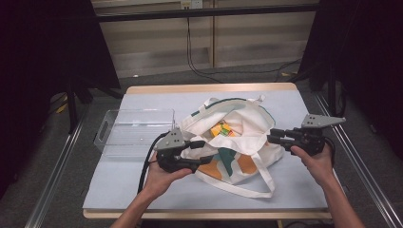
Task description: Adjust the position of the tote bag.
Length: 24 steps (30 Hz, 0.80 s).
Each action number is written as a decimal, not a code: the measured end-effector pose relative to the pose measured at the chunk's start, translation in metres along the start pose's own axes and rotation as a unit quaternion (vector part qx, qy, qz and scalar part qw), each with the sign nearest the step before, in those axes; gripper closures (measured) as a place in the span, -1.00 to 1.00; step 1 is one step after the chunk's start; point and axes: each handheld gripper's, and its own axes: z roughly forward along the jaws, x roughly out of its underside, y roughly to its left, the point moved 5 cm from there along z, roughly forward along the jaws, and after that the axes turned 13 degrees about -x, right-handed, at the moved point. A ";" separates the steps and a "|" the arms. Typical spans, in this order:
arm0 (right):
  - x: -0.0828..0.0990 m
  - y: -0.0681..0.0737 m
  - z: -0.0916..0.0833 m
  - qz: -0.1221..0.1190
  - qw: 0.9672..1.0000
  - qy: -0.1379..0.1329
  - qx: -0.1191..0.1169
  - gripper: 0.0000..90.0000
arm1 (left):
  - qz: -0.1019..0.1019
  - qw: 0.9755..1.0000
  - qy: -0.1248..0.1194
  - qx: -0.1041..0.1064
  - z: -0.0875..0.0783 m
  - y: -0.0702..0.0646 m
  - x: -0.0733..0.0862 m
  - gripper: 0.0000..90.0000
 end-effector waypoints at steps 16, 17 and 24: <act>-0.030 -0.060 0.025 0.011 0.996 0.071 0.060 0.20 | 0.082 0.992 0.099 0.012 0.057 -0.008 -0.014 -0.31; -0.030 -0.060 0.025 0.011 0.996 0.071 0.060 0.20 | 0.082 0.992 0.099 0.012 0.057 -0.008 -0.014 -0.31; -0.039 -0.081 0.043 0.019 0.992 0.107 0.062 0.16 | 0.101 0.987 0.126 0.002 0.075 -0.005 -0.018 -0.32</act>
